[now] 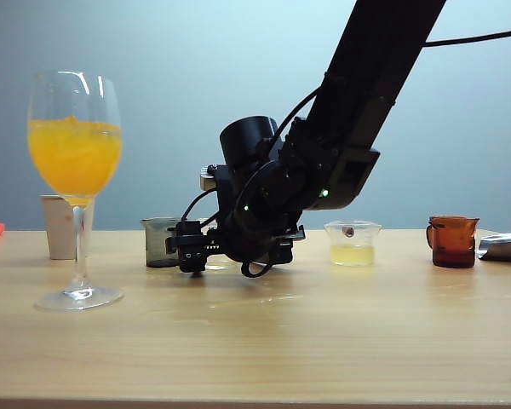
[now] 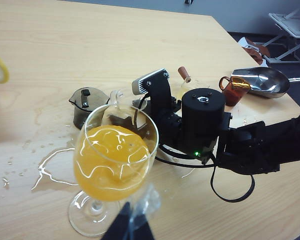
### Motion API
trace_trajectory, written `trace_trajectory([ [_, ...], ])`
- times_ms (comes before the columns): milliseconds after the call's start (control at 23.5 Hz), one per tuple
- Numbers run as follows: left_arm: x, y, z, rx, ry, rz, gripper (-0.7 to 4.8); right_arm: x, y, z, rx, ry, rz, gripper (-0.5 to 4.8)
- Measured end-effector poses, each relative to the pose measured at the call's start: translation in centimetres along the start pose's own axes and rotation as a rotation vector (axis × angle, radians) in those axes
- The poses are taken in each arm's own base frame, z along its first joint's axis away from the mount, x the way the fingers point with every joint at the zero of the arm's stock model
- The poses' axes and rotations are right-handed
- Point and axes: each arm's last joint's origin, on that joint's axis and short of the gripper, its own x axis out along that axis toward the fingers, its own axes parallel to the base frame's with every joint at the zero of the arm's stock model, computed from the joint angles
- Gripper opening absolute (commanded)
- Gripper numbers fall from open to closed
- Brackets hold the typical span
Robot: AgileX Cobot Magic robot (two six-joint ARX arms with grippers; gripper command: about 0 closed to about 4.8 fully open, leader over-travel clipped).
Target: Pick up the second measuring cup from the left, pour the orange juice inside into the goblet, and finally put the measuring cup back in its original place.
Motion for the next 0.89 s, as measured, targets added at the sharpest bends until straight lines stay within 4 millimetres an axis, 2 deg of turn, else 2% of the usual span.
trace_trajectory([
  [340,0.0,0.0,0.0,0.0,0.0,0.0,-0.06,-0.7,-0.1,0.8,-0.016,0.049,-0.002,4.01],
  [893,0.0,0.0,0.0,0.0,0.0,-0.002,-0.06,-3.4,-0.3,3.9,-0.039,0.16,0.067,4.0],
])
